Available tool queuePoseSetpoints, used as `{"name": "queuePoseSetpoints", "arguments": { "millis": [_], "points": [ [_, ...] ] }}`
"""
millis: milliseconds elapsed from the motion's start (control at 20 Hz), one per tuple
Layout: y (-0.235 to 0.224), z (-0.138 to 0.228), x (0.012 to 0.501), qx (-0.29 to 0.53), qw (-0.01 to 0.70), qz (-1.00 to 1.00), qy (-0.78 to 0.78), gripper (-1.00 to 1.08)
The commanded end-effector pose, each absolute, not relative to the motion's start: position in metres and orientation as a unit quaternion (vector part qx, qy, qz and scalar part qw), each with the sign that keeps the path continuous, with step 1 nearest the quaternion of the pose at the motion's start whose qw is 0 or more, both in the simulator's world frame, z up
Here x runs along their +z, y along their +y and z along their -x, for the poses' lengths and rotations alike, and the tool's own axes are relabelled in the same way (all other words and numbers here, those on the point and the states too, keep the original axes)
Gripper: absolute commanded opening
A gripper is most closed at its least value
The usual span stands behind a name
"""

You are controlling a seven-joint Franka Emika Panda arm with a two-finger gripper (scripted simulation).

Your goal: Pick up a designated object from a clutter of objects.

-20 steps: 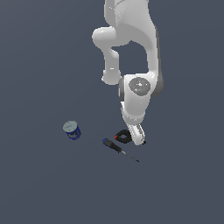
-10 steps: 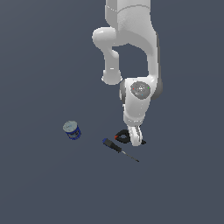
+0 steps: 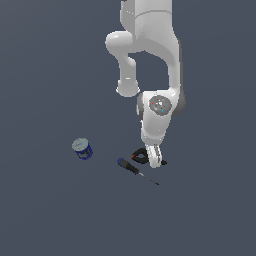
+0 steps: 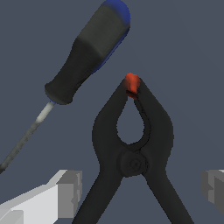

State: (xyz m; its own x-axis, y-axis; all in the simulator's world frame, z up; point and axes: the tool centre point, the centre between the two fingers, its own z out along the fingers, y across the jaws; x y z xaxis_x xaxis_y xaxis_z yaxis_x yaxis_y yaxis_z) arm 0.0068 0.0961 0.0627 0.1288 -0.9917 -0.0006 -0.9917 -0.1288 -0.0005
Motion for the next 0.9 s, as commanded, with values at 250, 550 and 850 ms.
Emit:
{"name": "queuePoseSetpoints", "arguments": {
  "millis": [250,550,850],
  "points": [
    [0.096,-0.006,0.030,0.000,0.000,0.750,0.661,1.00],
    [0.096,-0.006,0.019,0.000,0.000,0.750,0.661,1.00],
    [0.096,-0.006,0.019,0.000,0.000,0.750,0.661,-1.00]
  ]
}}
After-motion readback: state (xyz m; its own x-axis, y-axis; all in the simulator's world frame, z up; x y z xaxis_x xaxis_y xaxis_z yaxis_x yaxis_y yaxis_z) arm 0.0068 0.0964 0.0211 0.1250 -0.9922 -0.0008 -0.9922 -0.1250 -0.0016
